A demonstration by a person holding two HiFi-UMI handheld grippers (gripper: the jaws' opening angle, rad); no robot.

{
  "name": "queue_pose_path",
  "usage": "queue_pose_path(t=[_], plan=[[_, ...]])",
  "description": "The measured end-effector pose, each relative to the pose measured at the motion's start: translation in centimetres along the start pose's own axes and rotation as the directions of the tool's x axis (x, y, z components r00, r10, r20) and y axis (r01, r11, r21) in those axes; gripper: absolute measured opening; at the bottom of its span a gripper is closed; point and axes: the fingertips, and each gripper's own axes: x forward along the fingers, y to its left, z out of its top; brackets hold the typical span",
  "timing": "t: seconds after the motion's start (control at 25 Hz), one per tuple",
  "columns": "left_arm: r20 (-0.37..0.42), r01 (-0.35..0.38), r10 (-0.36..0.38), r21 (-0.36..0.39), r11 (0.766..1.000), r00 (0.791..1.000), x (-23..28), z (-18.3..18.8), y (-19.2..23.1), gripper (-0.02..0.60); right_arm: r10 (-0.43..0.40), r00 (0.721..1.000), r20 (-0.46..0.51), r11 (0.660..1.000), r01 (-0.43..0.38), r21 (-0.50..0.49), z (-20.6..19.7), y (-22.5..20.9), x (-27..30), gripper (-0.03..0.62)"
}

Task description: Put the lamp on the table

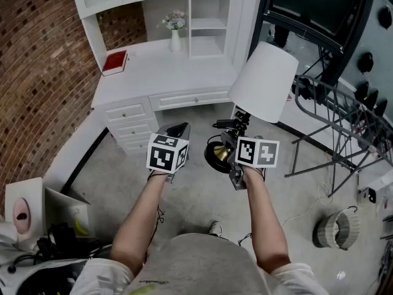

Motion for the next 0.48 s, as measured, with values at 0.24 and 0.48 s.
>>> queue_pose_path(t=[0.24,0.48], plan=[[0.002,0.002,-0.002,0.003,1.000,1.000,1.7,0.7,-1.1,-0.003,0.012,1.000,-0.008,1.000,-0.012,-0.001,0.2,-1.5,0.2,0.086],[-0.010,0.004,-0.004,0.002,1.000,1.000,4.1,1.5,-2.8,-0.003,0.029,1.000,-0.010,1.000,-0.028,0.012,1.0,-4.1,-0.1,0.086]])
